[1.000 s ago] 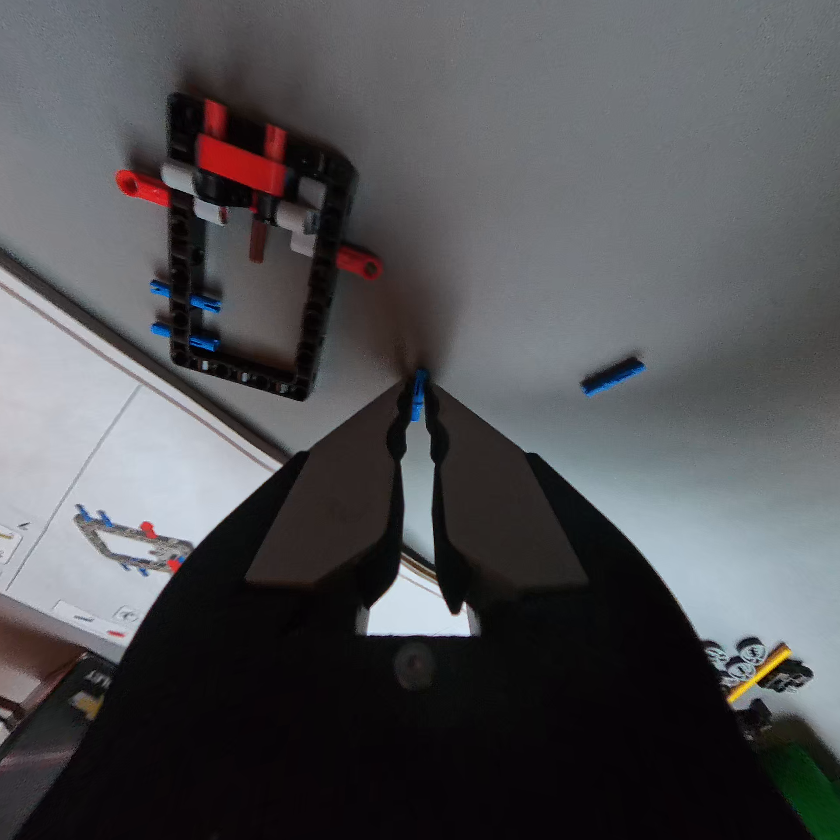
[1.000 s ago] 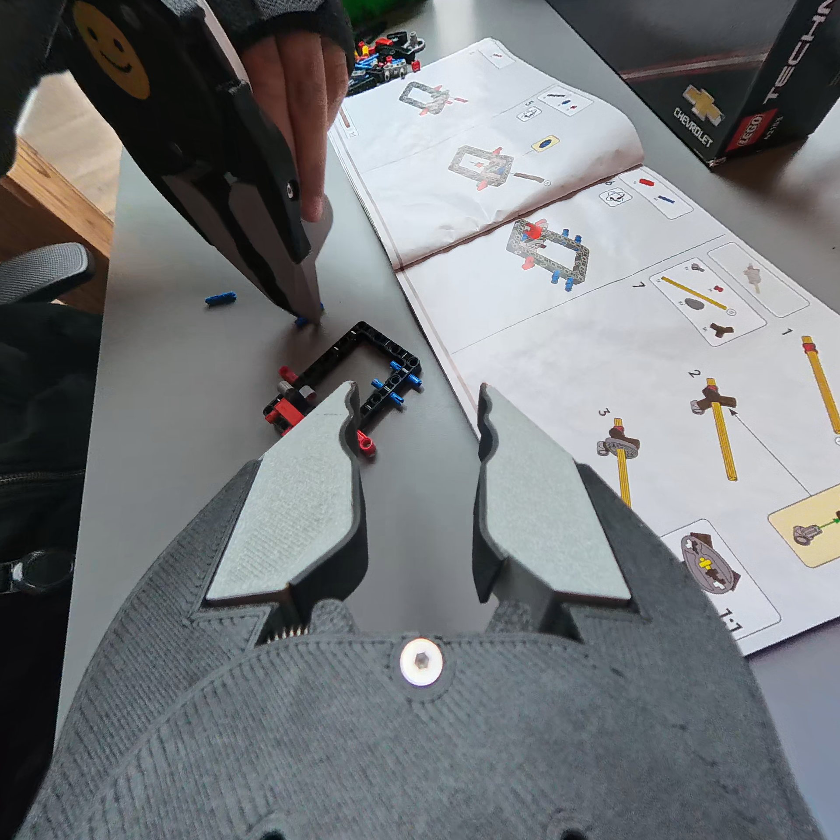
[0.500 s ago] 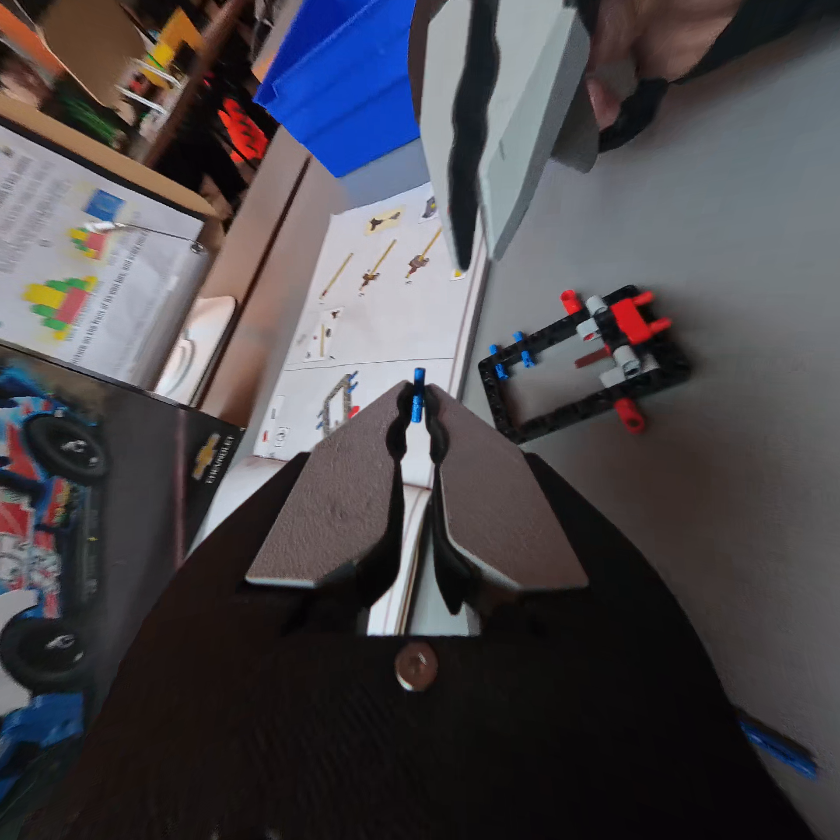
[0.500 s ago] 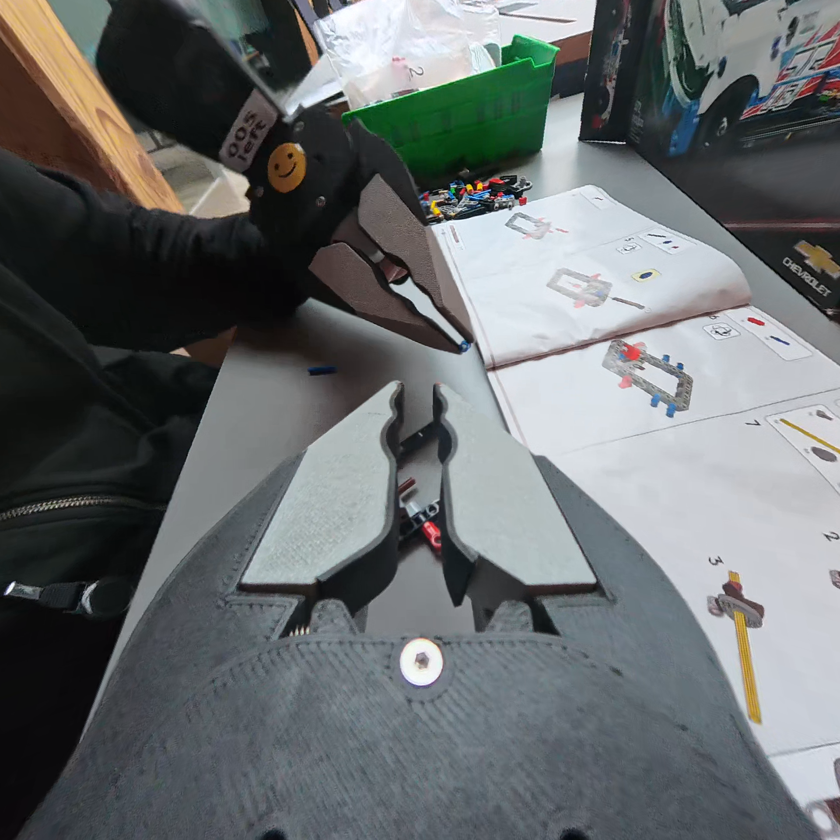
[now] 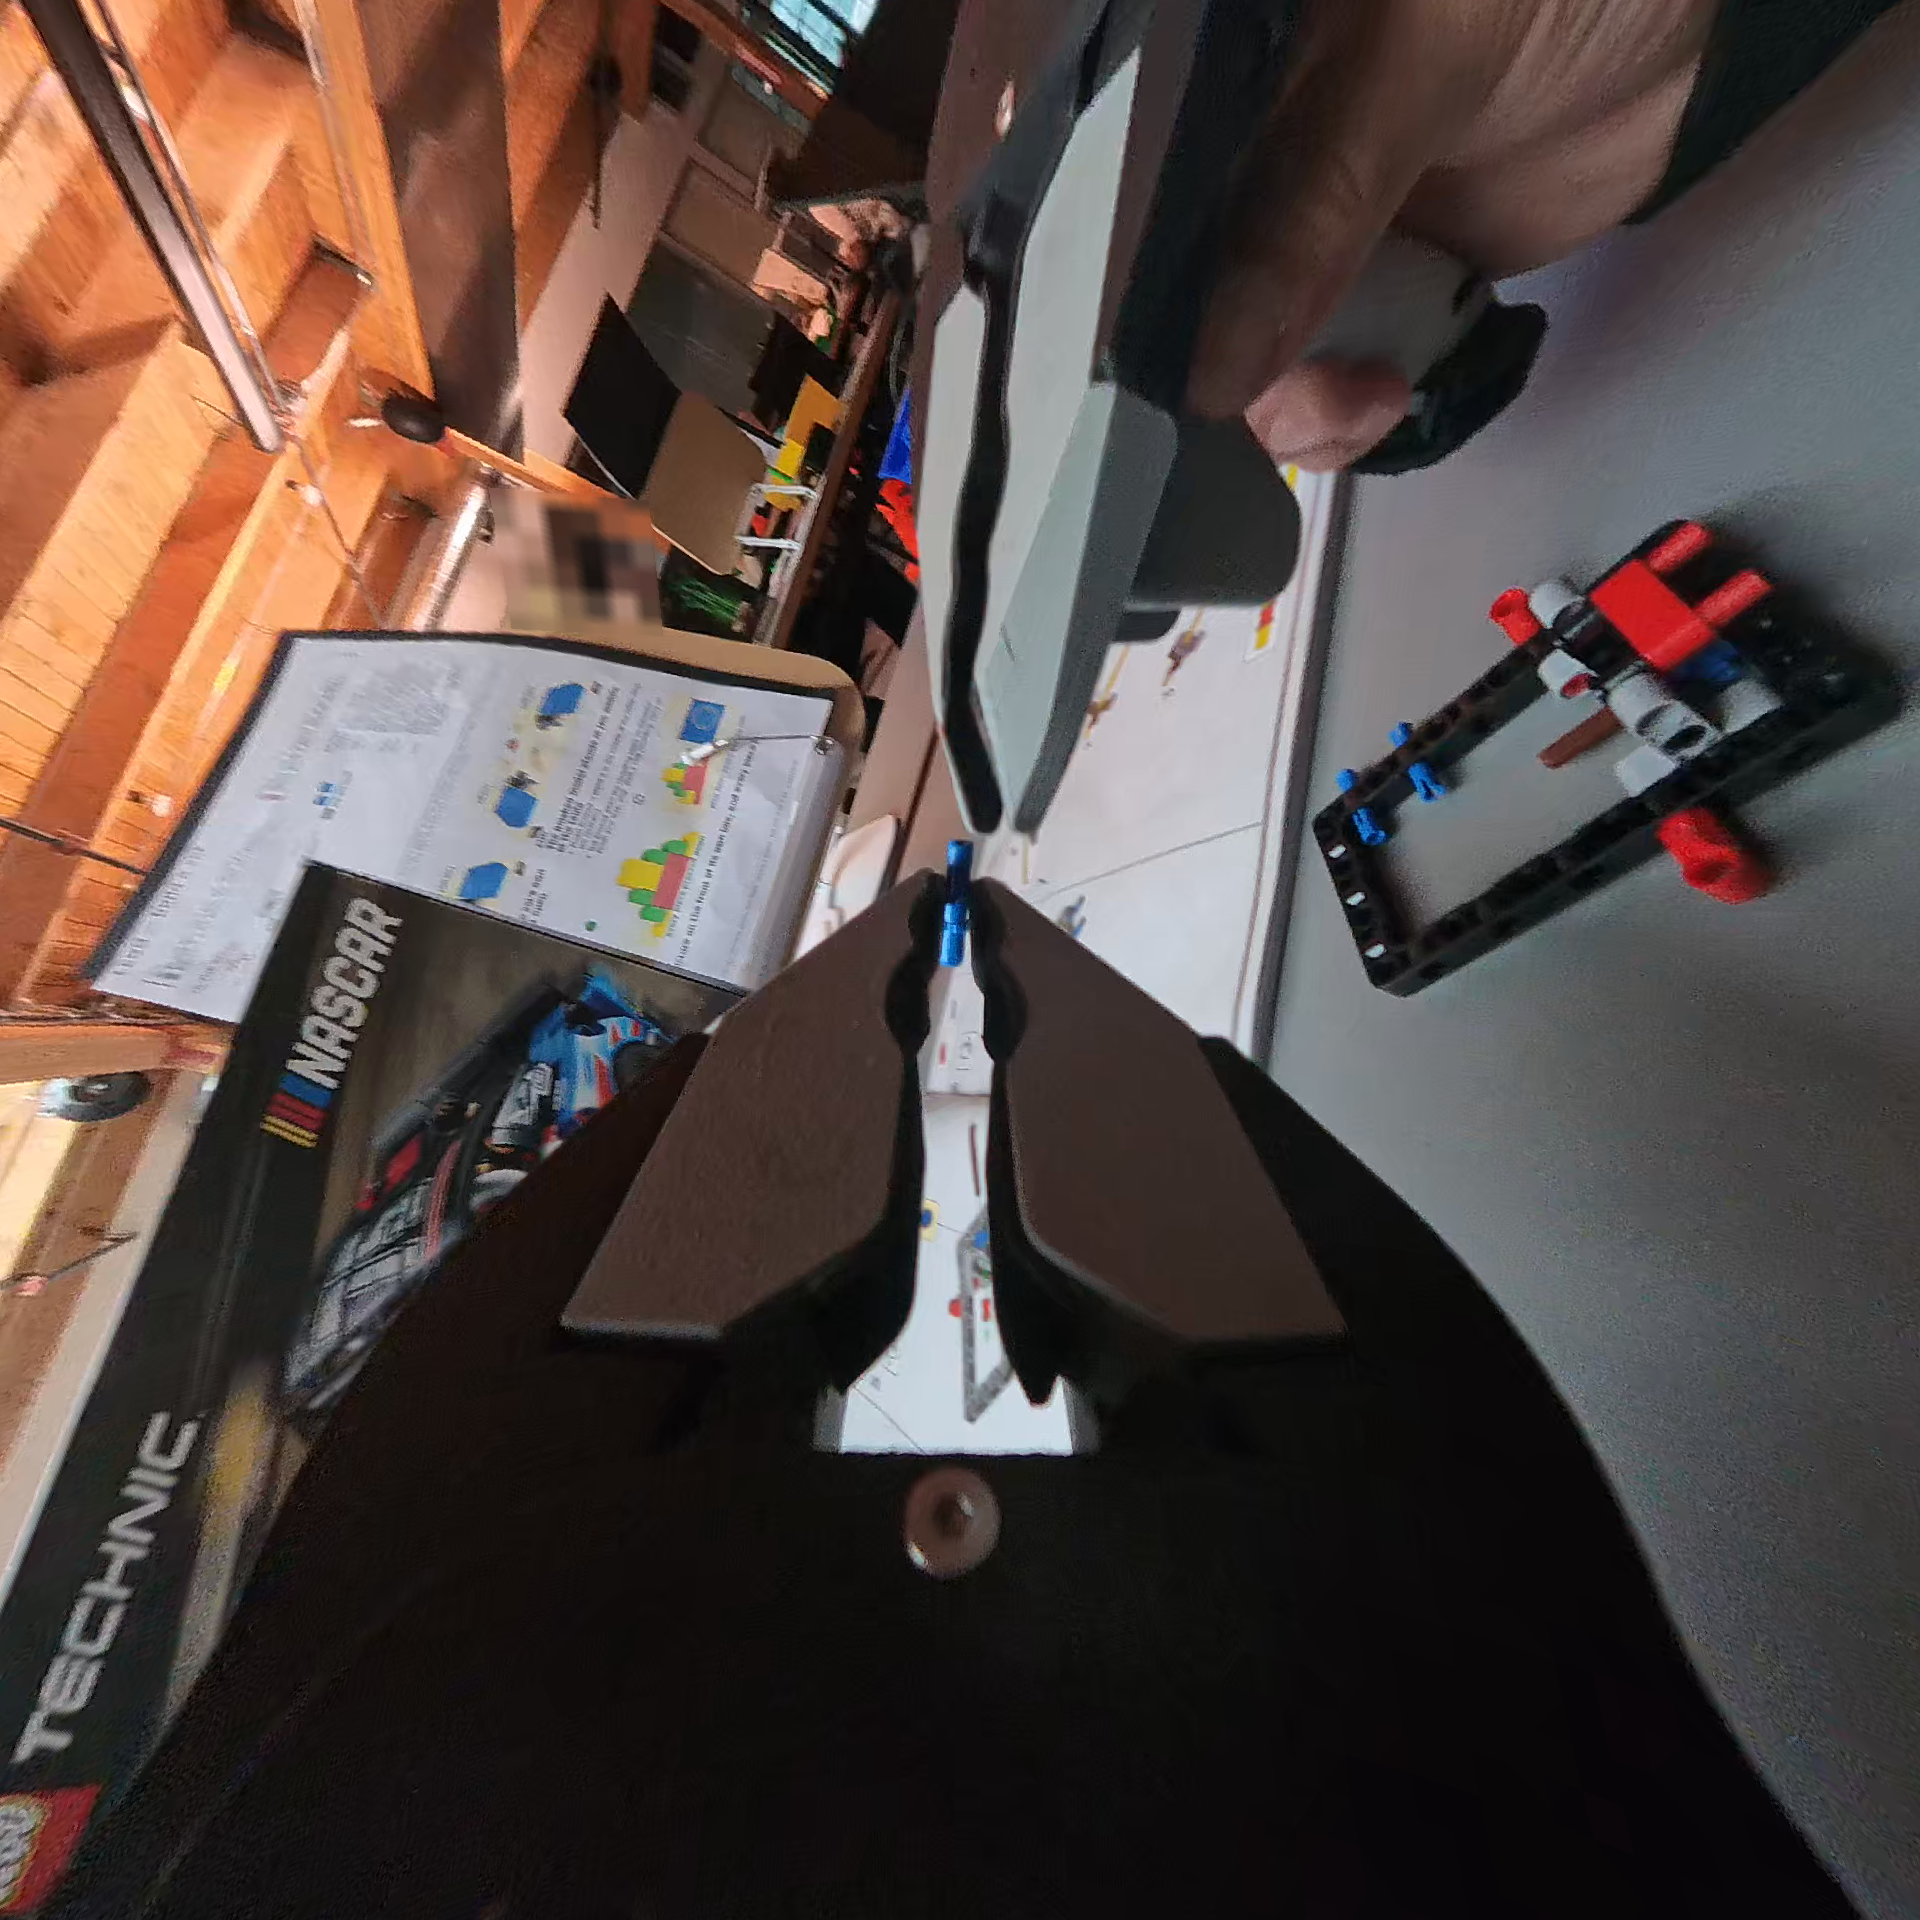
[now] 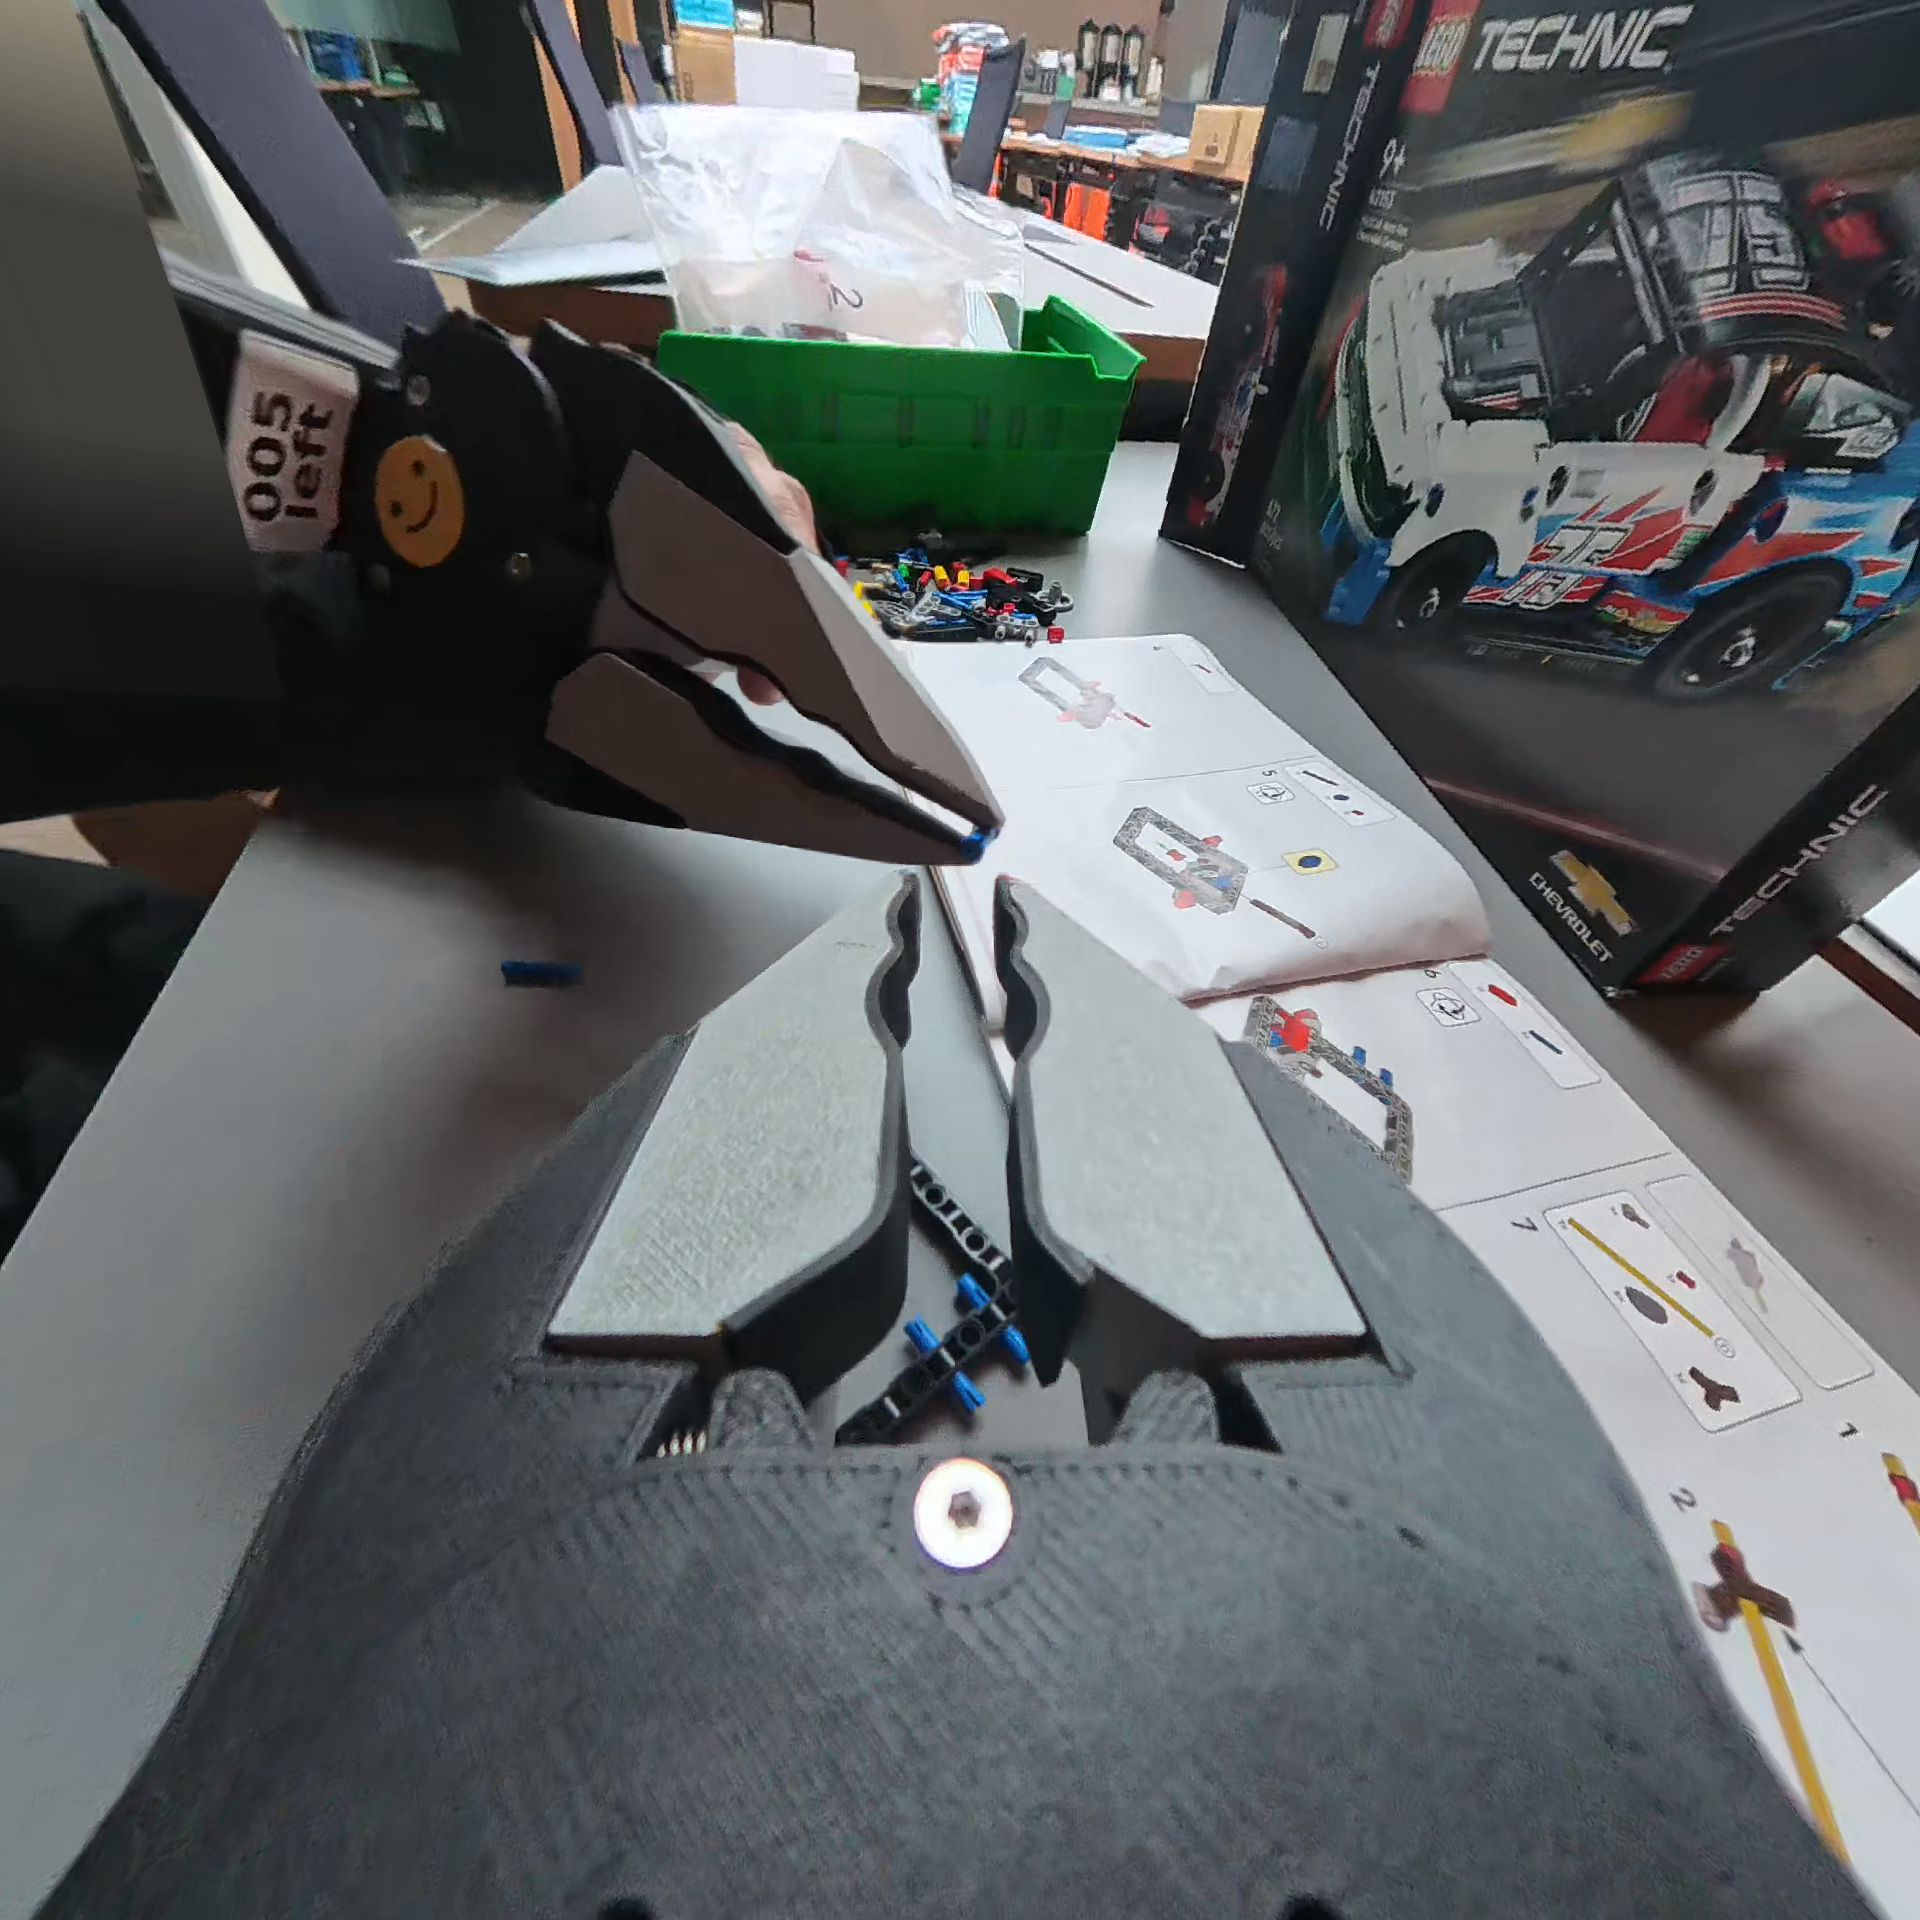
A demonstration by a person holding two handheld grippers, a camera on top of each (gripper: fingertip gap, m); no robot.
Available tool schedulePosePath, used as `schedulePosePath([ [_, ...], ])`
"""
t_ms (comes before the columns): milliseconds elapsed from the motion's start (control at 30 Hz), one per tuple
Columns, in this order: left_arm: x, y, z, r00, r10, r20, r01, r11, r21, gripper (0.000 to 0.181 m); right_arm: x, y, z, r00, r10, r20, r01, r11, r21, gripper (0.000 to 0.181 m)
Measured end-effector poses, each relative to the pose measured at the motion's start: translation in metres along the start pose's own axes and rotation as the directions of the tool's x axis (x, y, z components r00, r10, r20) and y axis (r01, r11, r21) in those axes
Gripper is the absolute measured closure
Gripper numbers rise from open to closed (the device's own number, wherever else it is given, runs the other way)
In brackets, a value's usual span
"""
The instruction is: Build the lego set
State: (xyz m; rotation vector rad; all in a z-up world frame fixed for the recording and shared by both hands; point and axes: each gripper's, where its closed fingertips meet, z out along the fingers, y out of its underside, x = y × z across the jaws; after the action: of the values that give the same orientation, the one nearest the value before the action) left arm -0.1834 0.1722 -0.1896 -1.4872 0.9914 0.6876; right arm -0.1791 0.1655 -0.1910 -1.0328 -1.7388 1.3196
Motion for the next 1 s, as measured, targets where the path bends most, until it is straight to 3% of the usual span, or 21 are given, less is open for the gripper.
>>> schedulePosePath([
  [133, -0.012, -0.005, -0.004, 0.994, 0.05, 0.097, -0.052, 0.998, 0.021, 0.178, -0.002, -0.006, 0.009, 1.0, 0.008, -0.023, -0.008, 1.0, -0.002, 0.17],
  [467, -0.014, -0.008, -0.004, 0.987, 0.089, 0.135, -0.091, 0.996, 0.008, 0.178, -0.001, -0.023, 0.002, 0.998, 0.035, -0.045, -0.031, 0.996, 0.083, 0.173],
  [600, -0.006, -0.008, -0.002, 0.991, 0.089, 0.104, -0.089, 0.996, -0.005, 0.178, -0.001, -0.018, 0.004, 0.998, 0.048, -0.041, -0.045, 0.997, 0.067, 0.175],
  [667, 0.0, -0.01, -0.001, 0.999, -0.027, 0.03, 0.026, 0.999, 0.031, 0.178, -0.004, -0.017, 0.003, 1.0, -0.005, -0.025, 0.006, 0.999, 0.048, 0.171],
  [733, 0.011, -0.013, -0.003, 0.977, -0.177, -0.122, 0.184, 0.981, 0.057, 0.178, -0.008, -0.014, -0.001, 0.997, -0.08, 0.002, 0.08, 0.997, 0.017, 0.169],
  [833, 0.043, -0.018, -0.007, 0.822, -0.37, -0.433, 0.414, 0.91, 0.009, 0.179, -0.022, -0.007, -0.006, 0.982, -0.17, 0.087, 0.172, 0.985, -0.018, 0.17],
  [900, 0.062, -0.023, -0.018, 0.656, -0.438, -0.615, 0.516, 0.854, -0.058, 0.179, -0.041, -0.002, -0.011, 0.957, -0.218, 0.19, 0.227, 0.974, -0.028, 0.172],
  [1000, 0.08, -0.028, -0.039, 0.378, -0.484, -0.789, 0.617, 0.767, -0.175, 0.179, -0.061, 0.01, -0.018, 0.92, -0.265, 0.289, 0.294, 0.954, -0.062, 0.176],
])
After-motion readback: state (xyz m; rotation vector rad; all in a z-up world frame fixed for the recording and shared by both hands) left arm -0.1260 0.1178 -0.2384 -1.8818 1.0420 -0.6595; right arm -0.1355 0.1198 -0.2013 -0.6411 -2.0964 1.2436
